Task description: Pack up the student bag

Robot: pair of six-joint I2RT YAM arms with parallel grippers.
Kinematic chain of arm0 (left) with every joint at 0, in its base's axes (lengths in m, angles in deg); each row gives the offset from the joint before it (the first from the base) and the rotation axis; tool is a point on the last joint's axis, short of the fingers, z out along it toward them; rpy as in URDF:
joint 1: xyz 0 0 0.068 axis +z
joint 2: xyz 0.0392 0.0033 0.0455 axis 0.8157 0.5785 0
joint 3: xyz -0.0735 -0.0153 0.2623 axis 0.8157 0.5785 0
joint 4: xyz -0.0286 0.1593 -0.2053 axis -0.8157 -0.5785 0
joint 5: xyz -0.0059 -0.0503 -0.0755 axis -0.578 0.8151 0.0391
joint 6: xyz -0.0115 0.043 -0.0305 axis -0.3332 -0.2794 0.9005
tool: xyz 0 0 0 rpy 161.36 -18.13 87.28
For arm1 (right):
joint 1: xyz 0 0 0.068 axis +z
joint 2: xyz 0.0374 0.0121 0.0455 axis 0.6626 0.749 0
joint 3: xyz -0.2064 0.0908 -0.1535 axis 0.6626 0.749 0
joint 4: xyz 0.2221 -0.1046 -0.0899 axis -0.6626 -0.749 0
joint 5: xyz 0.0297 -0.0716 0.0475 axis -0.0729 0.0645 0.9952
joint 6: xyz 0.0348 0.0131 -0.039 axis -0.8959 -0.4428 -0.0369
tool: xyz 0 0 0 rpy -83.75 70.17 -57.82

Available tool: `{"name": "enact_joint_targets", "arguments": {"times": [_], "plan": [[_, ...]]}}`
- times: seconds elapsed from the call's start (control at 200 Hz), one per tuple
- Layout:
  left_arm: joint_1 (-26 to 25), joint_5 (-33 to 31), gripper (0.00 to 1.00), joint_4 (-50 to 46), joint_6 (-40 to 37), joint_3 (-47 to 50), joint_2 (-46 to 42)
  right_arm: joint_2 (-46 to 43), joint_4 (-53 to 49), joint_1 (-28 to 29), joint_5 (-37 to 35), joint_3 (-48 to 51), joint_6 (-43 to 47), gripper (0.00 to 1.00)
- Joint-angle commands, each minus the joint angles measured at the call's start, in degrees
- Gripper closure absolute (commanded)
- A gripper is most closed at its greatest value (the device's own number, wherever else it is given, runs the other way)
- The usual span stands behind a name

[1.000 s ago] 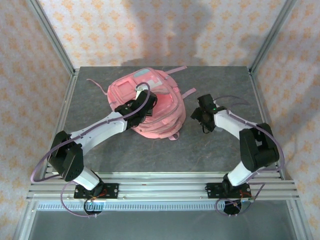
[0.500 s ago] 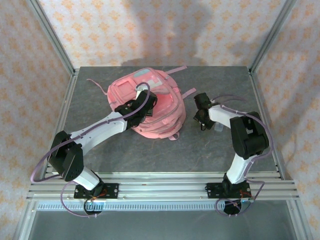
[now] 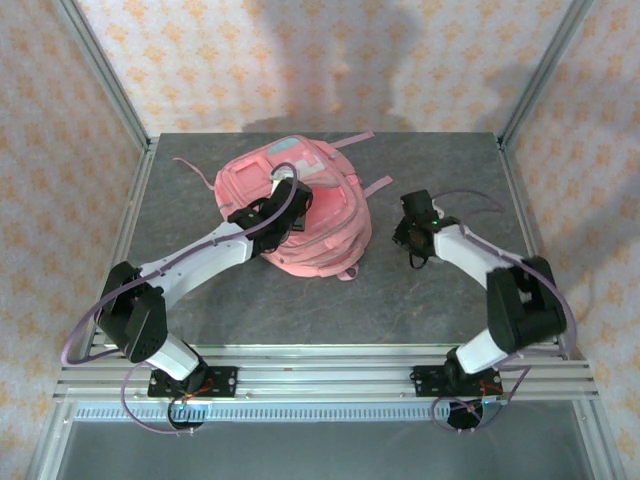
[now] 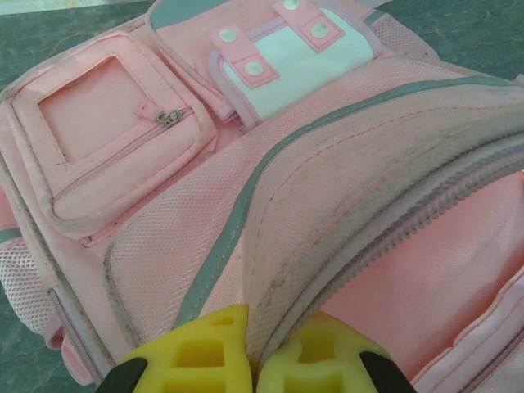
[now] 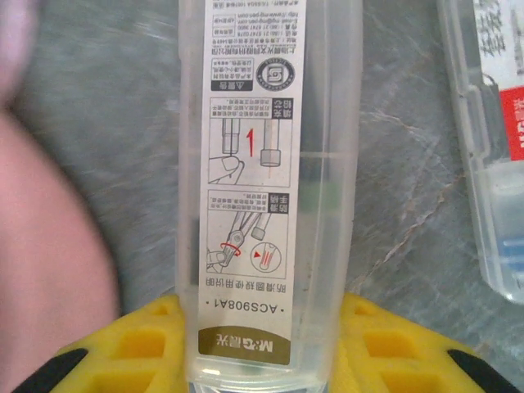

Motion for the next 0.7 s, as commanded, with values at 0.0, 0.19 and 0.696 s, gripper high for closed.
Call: {"name": "enact_joint_targets", "arguments": {"times": [0.0,0.19,0.696], "plan": [[0.3,0.2,1.00,2.2,2.2,-3.1,-1.6,-8.6,2.3,1.7,5.3,1.1,5.2,0.73],[0.4,1.4,1.00,2.7,3.0,-3.2,-1.4,-15.4,2.6,8.4,16.8,0.8,13.0,0.72],[0.4,6.4,1.00,2.6,4.8,-5.4,-2.4,1.6,6.9,19.2,25.4,-12.5,15.0,0.71]]}}
